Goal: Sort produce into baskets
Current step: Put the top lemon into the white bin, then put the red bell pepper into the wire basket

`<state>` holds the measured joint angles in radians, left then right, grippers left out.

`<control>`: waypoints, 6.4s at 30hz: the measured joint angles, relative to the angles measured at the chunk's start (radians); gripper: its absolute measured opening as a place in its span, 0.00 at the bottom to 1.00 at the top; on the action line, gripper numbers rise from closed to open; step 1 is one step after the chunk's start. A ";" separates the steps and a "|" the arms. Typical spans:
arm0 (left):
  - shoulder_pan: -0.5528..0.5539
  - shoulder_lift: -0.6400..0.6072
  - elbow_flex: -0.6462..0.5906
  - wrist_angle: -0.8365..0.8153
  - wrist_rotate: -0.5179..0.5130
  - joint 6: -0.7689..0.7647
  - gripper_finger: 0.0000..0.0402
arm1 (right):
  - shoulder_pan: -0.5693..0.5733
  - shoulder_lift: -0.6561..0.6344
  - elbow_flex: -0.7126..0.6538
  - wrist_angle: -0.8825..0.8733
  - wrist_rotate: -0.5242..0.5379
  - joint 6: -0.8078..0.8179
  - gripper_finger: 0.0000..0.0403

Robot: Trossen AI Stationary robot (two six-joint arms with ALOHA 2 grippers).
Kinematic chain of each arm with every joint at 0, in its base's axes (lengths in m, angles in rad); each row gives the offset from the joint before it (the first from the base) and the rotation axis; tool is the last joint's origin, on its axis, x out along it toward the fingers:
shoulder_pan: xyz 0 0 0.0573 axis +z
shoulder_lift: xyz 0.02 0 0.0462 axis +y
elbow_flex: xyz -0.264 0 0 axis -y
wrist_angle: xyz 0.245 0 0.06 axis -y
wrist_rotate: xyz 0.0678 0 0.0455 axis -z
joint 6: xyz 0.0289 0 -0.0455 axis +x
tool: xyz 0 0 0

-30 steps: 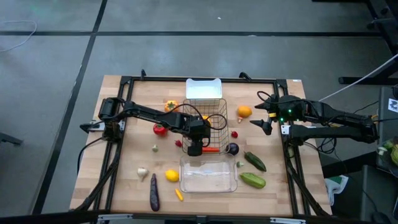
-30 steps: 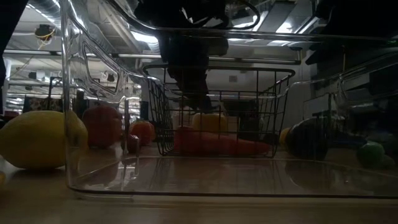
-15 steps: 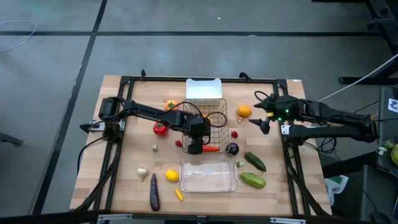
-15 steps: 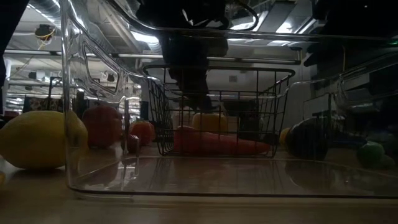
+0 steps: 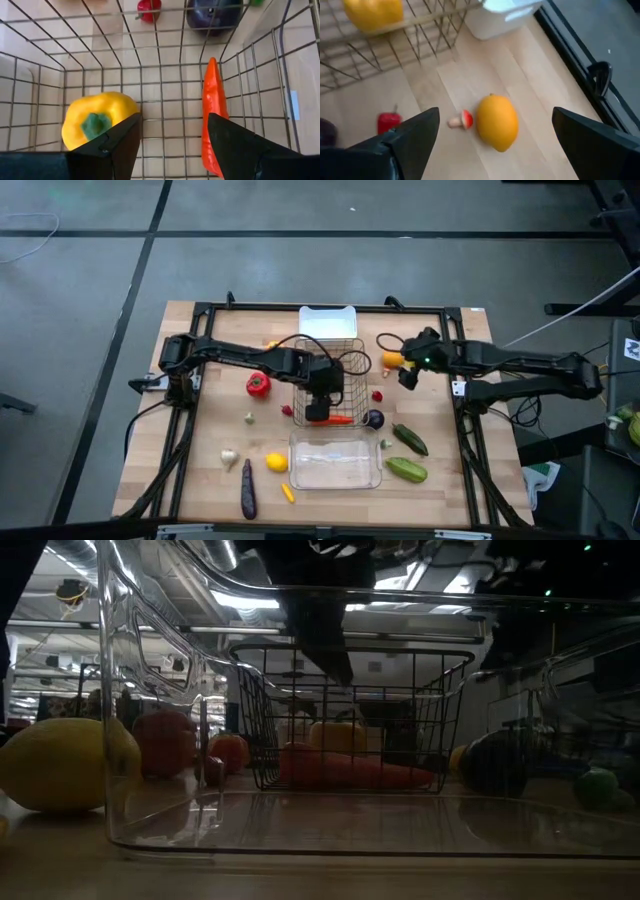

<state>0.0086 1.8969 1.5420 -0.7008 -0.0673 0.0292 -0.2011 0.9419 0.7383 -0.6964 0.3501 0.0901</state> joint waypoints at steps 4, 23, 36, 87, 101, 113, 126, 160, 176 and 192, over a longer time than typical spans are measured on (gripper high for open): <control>0.006 0.000 0.013 0.002 0.000 0.000 0.56 | -0.079 0.066 0.001 -0.002 -0.003 -0.032 0.95; 0.012 0.000 0.013 0.001 0.000 -0.004 0.56 | -0.451 0.297 0.001 0.086 -0.356 -0.280 0.95; 0.012 0.000 0.012 0.001 0.000 -0.004 0.56 | -0.454 0.446 0.001 0.131 -0.372 -0.305 0.95; 0.048 -0.072 0.011 -0.019 -0.001 0.000 0.56 | -0.454 0.554 0.400 0.022 -0.368 -0.360 0.66; 0.058 -0.127 0.011 -0.021 -0.001 0.004 0.56 | -0.453 0.592 0.496 0.388 -0.404 -0.335 0.66; 0.058 -0.151 0.011 -0.025 -0.002 0.007 0.56 | -0.431 0.764 0.495 0.428 -0.450 -0.248 0.66; 0.058 -0.151 0.011 -0.022 -0.002 0.011 0.56 | -0.388 0.860 0.494 0.497 -0.449 -0.252 0.66; 0.058 -0.151 0.011 -0.022 -0.003 0.012 0.56 | -0.387 0.863 0.494 0.513 -0.418 -0.249 0.77; 0.118 -0.244 0.013 -0.142 -0.005 -0.001 0.56 | -0.388 0.863 0.494 0.512 -0.418 -0.251 0.77; 0.116 -0.253 0.013 -0.401 -0.004 -0.136 0.56 | -0.388 0.863 0.494 0.513 -0.421 -0.252 0.77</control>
<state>0.1249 1.6436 1.5547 -1.1021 -0.0715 -0.1069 -0.5888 1.8053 1.2327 -0.1829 -0.0708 -0.1616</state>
